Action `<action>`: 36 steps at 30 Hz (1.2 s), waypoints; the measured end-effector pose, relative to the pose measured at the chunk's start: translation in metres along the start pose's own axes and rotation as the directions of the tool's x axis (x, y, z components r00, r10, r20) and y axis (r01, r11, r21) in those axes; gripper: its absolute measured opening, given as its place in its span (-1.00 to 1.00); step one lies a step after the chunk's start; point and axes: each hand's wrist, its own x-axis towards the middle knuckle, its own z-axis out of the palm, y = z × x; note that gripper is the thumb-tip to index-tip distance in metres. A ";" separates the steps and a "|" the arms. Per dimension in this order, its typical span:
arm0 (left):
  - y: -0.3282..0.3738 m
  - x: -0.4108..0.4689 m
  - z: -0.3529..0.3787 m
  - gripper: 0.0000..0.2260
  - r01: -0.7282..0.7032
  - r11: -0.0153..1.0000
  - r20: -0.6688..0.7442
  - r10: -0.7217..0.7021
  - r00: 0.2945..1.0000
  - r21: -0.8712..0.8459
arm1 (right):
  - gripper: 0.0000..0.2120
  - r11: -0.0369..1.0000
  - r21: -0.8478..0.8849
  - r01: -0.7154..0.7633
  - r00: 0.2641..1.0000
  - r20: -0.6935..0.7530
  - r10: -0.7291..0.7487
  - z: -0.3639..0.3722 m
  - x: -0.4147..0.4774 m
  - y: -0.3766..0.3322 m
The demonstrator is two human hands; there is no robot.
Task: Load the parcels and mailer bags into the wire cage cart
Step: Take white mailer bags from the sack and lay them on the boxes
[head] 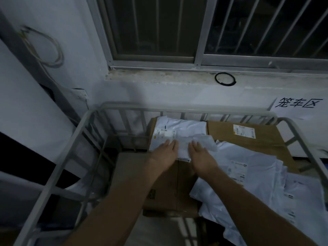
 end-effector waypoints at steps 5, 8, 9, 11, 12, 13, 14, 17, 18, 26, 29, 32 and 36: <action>-0.029 -0.025 0.115 -0.55 -0.021 1.000 0.044 0.020 0.999 0.023 | -0.41 0.995 -0.043 0.091 0.967 0.241 -0.078 0.100 -0.026 -0.008; -0.036 -0.051 0.167 -0.49 0.032 0.999 0.190 -0.039 0.981 0.037 | -0.46 0.989 -0.055 0.134 0.933 0.343 -0.107 0.141 -0.035 -0.024; -0.038 -0.056 0.177 -0.48 0.026 0.998 0.223 -0.037 0.974 0.050 | -0.43 0.990 -0.045 0.137 0.925 0.363 -0.112 0.150 -0.039 -0.029; -0.040 -0.062 0.189 -0.46 0.038 0.997 0.254 -0.053 0.966 0.062 | -0.37 0.991 -0.022 0.131 0.920 0.375 -0.113 0.162 -0.044 -0.036; -0.040 -0.062 0.192 -0.45 0.049 0.997 0.259 -0.064 0.964 0.062 | -0.36 0.993 -0.011 0.120 0.918 0.381 -0.107 0.167 -0.045 -0.036; -0.039 -0.062 0.194 -0.44 0.049 0.997 0.244 -0.063 0.968 0.065 | -0.36 0.994 0.003 0.108 0.914 0.392 -0.100 0.171 -0.046 -0.036; -0.040 -0.062 0.197 -0.40 0.036 0.998 0.219 -0.048 0.975 0.056 | -0.37 0.995 0.013 0.101 0.908 0.407 -0.098 0.175 -0.047 -0.035; -0.048 -0.059 0.214 -0.28 0.032 0.998 0.239 -0.044 0.970 0.056 | -0.40 0.996 0.066 0.067 0.887 0.454 -0.089 0.177 -0.047 -0.038; -0.053 -0.057 0.220 -0.31 0.009 0.999 0.206 -0.019 0.978 0.049 | -0.40 0.994 0.107 0.024 0.893 0.445 -0.069 0.173 -0.042 -0.039; -0.054 -0.013 0.224 -0.23 0.076 0.995 -0.001 -0.076 0.997 -0.058 | -0.36 0.999 0.039 -0.023 0.999 -0.041 0.025 0.187 0.050 -0.030; -0.059 0.016 0.236 -0.31 0.126 0.988 -0.105 -0.135 0.985 -0.084 | -0.38 0.995 -0.009 -0.099 0.992 -0.080 0.098 0.214 0.060 -0.001; -0.063 0.032 0.241 -0.33 0.136 0.988 -0.164 -0.147 0.975 -0.076 | -0.38 0.987 -0.039 -0.158 0.979 -0.138 0.151 0.227 0.052 0.037; -0.060 0.040 0.244 -0.30 0.153 0.983 -0.211 -0.171 0.962 -0.099 | -0.37 0.987 -0.025 -0.158 0.975 -0.164 0.152 0.227 0.051 0.046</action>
